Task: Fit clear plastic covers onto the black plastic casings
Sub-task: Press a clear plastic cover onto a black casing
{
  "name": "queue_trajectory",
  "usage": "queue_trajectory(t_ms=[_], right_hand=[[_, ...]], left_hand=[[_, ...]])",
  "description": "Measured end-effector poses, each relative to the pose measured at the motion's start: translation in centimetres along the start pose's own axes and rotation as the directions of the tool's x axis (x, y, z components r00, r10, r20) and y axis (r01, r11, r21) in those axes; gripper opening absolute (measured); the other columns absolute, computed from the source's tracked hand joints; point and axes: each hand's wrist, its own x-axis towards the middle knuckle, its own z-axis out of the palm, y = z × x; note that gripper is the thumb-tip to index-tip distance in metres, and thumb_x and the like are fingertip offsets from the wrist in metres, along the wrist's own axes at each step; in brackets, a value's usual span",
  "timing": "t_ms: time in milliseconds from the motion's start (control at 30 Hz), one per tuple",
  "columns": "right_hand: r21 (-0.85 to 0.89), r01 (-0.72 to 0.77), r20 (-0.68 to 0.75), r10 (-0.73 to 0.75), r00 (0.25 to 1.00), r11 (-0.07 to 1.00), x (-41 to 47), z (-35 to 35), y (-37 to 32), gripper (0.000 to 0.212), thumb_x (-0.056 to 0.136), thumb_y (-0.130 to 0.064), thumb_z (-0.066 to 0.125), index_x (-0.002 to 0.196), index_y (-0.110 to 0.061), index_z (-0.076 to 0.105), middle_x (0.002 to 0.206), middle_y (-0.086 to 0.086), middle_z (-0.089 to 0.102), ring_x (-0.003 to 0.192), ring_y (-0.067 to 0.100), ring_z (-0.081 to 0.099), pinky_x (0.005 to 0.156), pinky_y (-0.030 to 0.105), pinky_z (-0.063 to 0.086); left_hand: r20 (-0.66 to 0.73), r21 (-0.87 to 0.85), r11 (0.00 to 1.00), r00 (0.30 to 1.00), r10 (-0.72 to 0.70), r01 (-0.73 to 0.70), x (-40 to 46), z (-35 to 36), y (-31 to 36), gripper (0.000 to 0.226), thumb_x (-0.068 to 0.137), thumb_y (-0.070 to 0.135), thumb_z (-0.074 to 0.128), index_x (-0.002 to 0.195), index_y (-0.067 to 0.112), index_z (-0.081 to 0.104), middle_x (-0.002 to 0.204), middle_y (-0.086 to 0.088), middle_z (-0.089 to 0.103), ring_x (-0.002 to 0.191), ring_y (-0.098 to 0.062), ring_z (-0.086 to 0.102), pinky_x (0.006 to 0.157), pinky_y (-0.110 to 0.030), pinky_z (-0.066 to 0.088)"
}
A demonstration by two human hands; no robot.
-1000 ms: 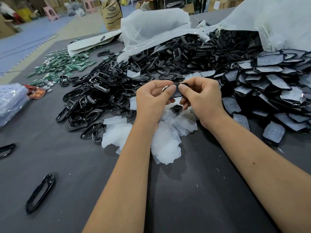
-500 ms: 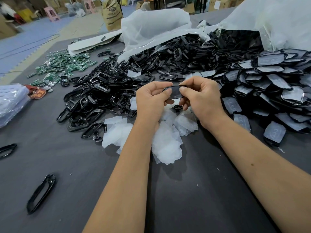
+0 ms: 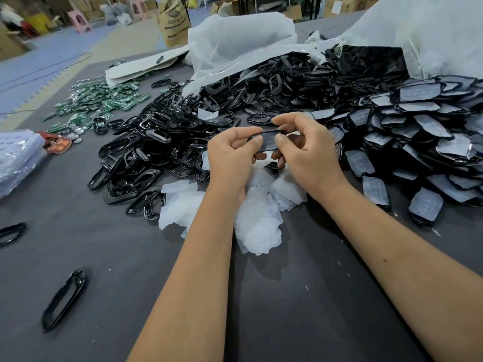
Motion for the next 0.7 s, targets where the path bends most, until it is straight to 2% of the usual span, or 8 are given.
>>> queue_trajectory(t_ms=[167, 233, 300, 367, 433, 500, 600, 700], right_hand=[[0.151, -0.080, -0.012, 0.083, 0.996, 0.985, 0.3, -0.3, 0.3, 0.014, 0.092, 0.005, 0.067, 0.098, -0.007, 0.072, 0.071, 0.001, 0.071, 0.060, 0.024, 0.071, 0.055, 0.030, 0.056], [0.200, -0.106, -0.003, 0.109, 0.994, 0.974, 0.2, -0.4, 0.2, 0.016, 0.092, 0.007, 0.066, 0.097, -0.006, 0.072, 0.071, 0.003, 0.071, 0.059, 0.021, 0.070, 0.055, 0.027, 0.054], [0.135, -0.061, -0.005, 0.062, 0.998, 0.989, 0.1, -0.3, 0.0, 0.017, 0.094, 0.004, 0.065, 0.099, -0.010, 0.072, 0.084, 0.007, 0.073, 0.062, 0.019, 0.071, 0.058, 0.028, 0.055], [-0.017, 0.063, 0.002, -0.063, 0.998, 0.998, -0.2, -0.1, -0.4, 0.015, 0.095, -0.002, 0.067, 0.100, -0.014, 0.075, 0.097, 0.006, 0.071, 0.069, 0.017, 0.071, 0.064, 0.028, 0.056], [-0.115, 0.156, 0.025, -0.154, 0.988, 0.981, -0.4, 0.0, -0.7, 0.011, 0.096, -0.009, 0.070, 0.102, -0.012, 0.078, 0.104, 0.005, 0.067, 0.081, 0.017, 0.069, 0.073, 0.031, 0.058], [-0.164, 0.212, 0.081, -0.201, 0.976, 0.963, -0.6, 0.1, -1.0, 0.016, 0.093, -0.014, 0.076, 0.109, -0.010, 0.079, 0.109, 0.005, 0.065, 0.087, 0.014, 0.067, 0.081, 0.027, 0.056], [-0.259, 0.274, 0.128, -0.249, 0.960, 0.926, -0.6, 0.2, -1.0, 0.025, 0.090, -0.015, 0.081, 0.114, -0.008, 0.079, 0.114, 0.008, 0.063, 0.095, 0.017, 0.063, 0.081, 0.019, 0.049], [-0.271, 0.262, 0.044, -0.260, 0.965, 0.926, -0.4, 0.1, -0.9, 0.017, 0.092, -0.016, 0.078, 0.107, -0.008, 0.081, 0.110, 0.007, 0.063, 0.096, 0.013, 0.061, 0.077, 0.013, 0.043]], left_hand=[[0.057, -0.015, 1.000, 0.998, 0.015, -0.015, 0.0, -0.2, 0.0, 0.016, 0.089, -0.009, 0.070, 0.097, 0.004, 0.075, 0.072, -0.007, 0.073, 0.054, -0.013, 0.063, 0.053, -0.016, 0.048], [0.078, -0.027, 1.000, 0.997, 0.008, -0.006, 0.0, -0.3, 0.0, 0.017, 0.089, -0.009, 0.070, 0.097, 0.004, 0.075, 0.072, -0.006, 0.073, 0.055, -0.013, 0.063, 0.054, -0.016, 0.049], [0.079, -0.033, 0.999, 0.997, -0.020, 0.022, 0.1, -0.4, 0.0, 0.017, 0.090, -0.009, 0.069, 0.097, 0.006, 0.075, 0.069, -0.004, 0.072, 0.054, -0.013, 0.061, 0.056, -0.018, 0.049], [0.058, -0.068, 0.995, 0.996, -0.065, 0.069, 0.3, -0.5, 0.0, 0.019, 0.090, -0.011, 0.067, 0.095, 0.005, 0.075, 0.066, -0.003, 0.070, 0.052, -0.011, 0.059, 0.057, -0.018, 0.048], [0.040, -0.149, 0.979, 0.990, -0.138, 0.142, 0.5, -0.7, 0.2, 0.020, 0.091, -0.012, 0.063, 0.095, 0.004, 0.074, 0.068, -0.005, 0.069, 0.052, -0.010, 0.057, 0.053, -0.015, 0.046], [0.044, -0.250, 0.943, 0.975, -0.217, 0.221, 0.7, -1.2, 0.5, 0.018, 0.093, -0.010, 0.062, 0.096, 0.002, 0.074, 0.071, -0.007, 0.068, 0.053, -0.009, 0.057, 0.049, -0.012, 0.045], [0.072, -0.350, 0.895, 0.961, -0.268, 0.276, 0.9, -1.6, 0.7, 0.013, 0.098, -0.001, 0.060, 0.098, -0.001, 0.073, 0.073, -0.008, 0.066, 0.054, -0.010, 0.059, 0.050, -0.012, 0.047], [0.142, -0.437, 0.844, 0.951, -0.275, 0.310, 0.8, -1.5, 0.9, 0.028, 0.104, 0.020, 0.059, 0.098, -0.005, 0.070, 0.083, -0.013, 0.071, 0.062, -0.013, 0.066, 0.059, -0.015, 0.055]])
